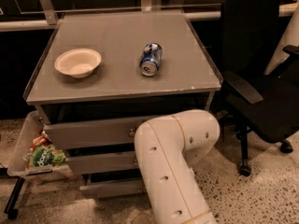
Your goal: Close bottom drawer
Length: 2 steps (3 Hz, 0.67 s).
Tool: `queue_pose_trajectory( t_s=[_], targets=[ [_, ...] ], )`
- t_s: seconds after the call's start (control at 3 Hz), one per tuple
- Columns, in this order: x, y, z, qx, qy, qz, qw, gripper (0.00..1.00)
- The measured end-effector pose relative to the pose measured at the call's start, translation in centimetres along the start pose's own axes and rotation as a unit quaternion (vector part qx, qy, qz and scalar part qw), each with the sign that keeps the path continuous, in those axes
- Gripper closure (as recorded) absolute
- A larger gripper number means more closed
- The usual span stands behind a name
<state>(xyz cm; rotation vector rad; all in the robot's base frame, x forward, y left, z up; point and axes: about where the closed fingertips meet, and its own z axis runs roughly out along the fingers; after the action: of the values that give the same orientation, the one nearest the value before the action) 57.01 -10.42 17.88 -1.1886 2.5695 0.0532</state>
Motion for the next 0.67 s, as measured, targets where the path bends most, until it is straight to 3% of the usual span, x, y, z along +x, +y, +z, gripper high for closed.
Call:
queue_pose_trajectory(
  t_s=[0.33, 0.67],
  targets=[
    [-0.58, -0.85, 0.04, 0.006, -0.001, 0.001, 1.0000, 1.00],
    [-0.58, -0.85, 0.04, 0.006, -0.001, 0.001, 1.0000, 0.82]
  ],
)
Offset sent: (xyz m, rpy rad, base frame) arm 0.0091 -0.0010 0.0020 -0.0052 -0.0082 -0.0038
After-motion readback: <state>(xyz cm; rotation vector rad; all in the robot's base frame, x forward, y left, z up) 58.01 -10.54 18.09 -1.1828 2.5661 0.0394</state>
